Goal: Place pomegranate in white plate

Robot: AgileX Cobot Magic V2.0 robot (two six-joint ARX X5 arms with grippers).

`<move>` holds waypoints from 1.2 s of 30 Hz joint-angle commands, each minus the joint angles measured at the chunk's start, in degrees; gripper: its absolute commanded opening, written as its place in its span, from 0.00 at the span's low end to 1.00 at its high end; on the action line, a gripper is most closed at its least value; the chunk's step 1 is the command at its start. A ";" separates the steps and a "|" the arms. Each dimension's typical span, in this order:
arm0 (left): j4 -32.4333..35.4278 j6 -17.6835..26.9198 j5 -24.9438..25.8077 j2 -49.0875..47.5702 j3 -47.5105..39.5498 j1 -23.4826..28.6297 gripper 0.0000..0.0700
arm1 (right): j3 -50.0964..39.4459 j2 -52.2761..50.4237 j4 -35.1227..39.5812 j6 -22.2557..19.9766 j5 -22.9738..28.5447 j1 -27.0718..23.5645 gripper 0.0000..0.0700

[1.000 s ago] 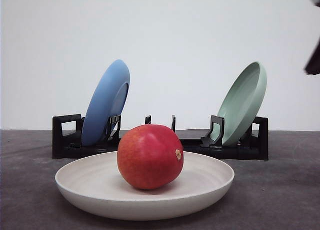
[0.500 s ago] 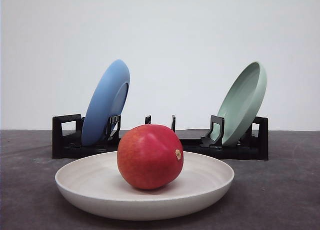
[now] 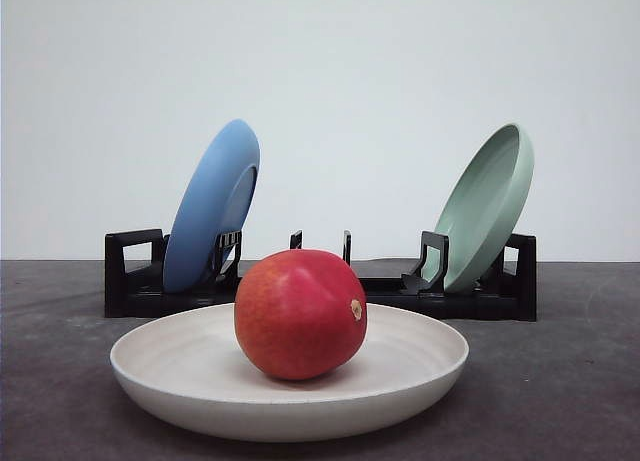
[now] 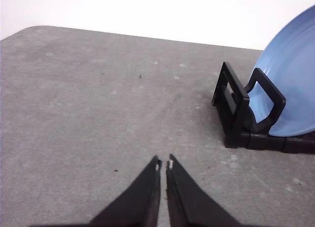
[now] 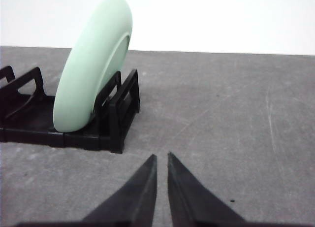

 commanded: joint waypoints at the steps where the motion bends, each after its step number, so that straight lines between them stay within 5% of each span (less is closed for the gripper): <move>1: -0.17 0.13 -0.07 0.00 -0.60 0.11 0.00 | -0.25 0.07 0.84 -0.57 0.19 -0.07 0.05; 36: -0.16 0.13 -0.07 0.00 -0.60 0.11 0.00 | -0.24 0.07 0.84 -0.57 0.19 -0.07 0.05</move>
